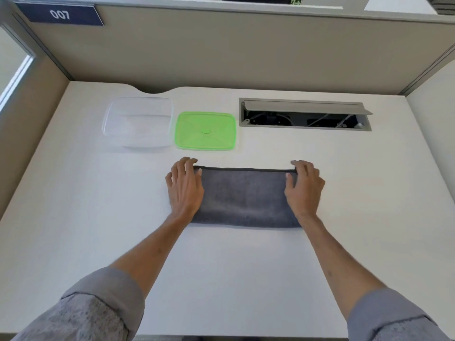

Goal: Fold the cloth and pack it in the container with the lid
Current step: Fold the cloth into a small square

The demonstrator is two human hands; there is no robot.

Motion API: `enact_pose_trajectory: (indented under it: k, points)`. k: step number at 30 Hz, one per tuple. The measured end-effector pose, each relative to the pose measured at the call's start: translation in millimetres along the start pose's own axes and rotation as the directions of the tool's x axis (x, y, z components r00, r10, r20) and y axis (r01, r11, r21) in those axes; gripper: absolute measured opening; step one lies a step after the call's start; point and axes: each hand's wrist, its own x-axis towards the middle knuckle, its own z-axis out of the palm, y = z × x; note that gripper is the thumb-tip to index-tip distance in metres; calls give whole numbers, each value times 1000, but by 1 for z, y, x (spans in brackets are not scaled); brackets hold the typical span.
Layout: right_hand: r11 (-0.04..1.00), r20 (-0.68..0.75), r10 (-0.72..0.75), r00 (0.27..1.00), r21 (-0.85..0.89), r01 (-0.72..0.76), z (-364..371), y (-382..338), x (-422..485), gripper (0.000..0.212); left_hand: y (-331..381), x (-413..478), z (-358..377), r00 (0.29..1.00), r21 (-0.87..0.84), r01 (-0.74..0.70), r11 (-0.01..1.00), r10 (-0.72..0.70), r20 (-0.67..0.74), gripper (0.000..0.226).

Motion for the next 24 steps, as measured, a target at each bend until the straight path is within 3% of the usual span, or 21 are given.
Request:
enact_pose_trajectory:
  k: [4,11,21,24]
  points:
    - [970,137,-222,965,-74,233,15,-29,-28,48,15,-14,2,983,52,-180,982,179,32,38]
    - [939,342,-215,915,-187,290,33,-46,-64,65,18,-52,13,952,85,-277,957,262,157,58]
    - [925,389,-214,896,-214,314,12,-15,-68,63,-23,-67,5,954,156,-255,954,222,203,65]
    - [979,236,-89,968,-155,128,-1,-15,-70,62,-19,-68,-2,952,148,-277,949,250,178,65]
